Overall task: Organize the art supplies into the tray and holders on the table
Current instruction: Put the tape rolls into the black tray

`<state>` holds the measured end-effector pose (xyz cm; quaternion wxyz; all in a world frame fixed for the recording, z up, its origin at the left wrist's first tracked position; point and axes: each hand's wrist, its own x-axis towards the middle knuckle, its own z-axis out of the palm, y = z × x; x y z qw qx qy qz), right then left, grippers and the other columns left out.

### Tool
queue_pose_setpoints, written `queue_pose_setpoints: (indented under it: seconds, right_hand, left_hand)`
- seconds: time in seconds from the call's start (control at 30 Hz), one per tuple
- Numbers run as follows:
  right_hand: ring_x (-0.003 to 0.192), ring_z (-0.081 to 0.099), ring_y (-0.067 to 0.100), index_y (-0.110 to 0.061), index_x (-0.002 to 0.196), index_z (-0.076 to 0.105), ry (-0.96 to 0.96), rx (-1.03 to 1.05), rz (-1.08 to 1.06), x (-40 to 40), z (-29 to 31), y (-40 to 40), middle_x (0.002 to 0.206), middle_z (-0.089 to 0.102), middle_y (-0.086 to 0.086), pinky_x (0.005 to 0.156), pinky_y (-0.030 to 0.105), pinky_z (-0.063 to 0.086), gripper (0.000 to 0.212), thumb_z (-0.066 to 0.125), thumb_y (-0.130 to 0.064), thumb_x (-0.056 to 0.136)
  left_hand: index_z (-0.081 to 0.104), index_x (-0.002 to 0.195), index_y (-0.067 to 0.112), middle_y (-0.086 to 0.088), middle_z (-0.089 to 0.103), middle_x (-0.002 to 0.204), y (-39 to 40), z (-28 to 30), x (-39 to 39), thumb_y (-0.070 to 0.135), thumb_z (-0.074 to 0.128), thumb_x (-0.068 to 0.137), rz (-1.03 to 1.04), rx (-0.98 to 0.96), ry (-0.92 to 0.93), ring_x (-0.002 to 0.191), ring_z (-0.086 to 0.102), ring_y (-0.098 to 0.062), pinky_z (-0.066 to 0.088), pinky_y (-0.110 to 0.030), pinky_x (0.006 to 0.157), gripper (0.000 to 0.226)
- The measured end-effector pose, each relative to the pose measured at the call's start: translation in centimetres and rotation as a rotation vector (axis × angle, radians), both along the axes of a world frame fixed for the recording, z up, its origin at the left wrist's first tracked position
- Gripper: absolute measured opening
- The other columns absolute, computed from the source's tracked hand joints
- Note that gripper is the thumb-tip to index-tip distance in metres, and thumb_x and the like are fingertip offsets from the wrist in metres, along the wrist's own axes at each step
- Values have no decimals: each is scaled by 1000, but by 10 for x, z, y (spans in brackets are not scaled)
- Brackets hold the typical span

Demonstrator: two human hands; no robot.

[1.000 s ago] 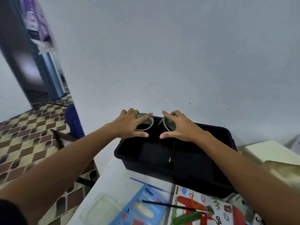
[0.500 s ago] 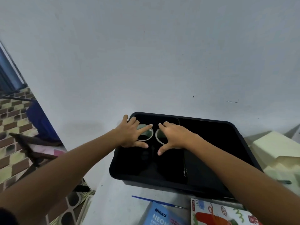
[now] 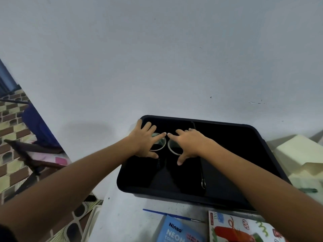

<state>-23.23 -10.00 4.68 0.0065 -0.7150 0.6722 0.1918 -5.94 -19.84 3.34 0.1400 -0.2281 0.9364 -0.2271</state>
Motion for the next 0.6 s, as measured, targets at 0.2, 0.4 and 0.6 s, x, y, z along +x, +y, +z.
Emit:
queue_pose_setpoints:
  seconds: [0.2, 0.4, 0.6]
  right_hand:
    - [140, 37, 22, -25, 154, 17, -10, 50, 32, 0, 8, 4, 152, 38, 7, 120, 46, 13, 94, 74, -38, 81]
    - [131, 48, 20, -28, 154, 19, -49, -21, 14, -1, 0, 8, 156, 33, 0, 119, 43, 15, 77, 61, -16, 91]
    - [128, 51, 23, -29, 154, 14, 38, -70, -36, -3, -8, 0, 147, 46, 3, 118, 41, 18, 70, 47, -11, 96]
  left_hand:
    - [2, 154, 36, -7, 14, 161, -13, 2, 4, 57, 39, 97, -79, 121, 17, 145, 14, -27, 8, -58, 115, 71]
    - [4, 153, 41, -8, 20, 160, -16, -8, -4, 44, 44, 100, -42, 88, 61, 140, 26, -29, 13, -60, 114, 67]
    - [10, 151, 44, -9, 22, 159, -22, -6, -9, 46, 48, 97, -17, 65, 93, 137, 30, -31, 25, -53, 108, 66]
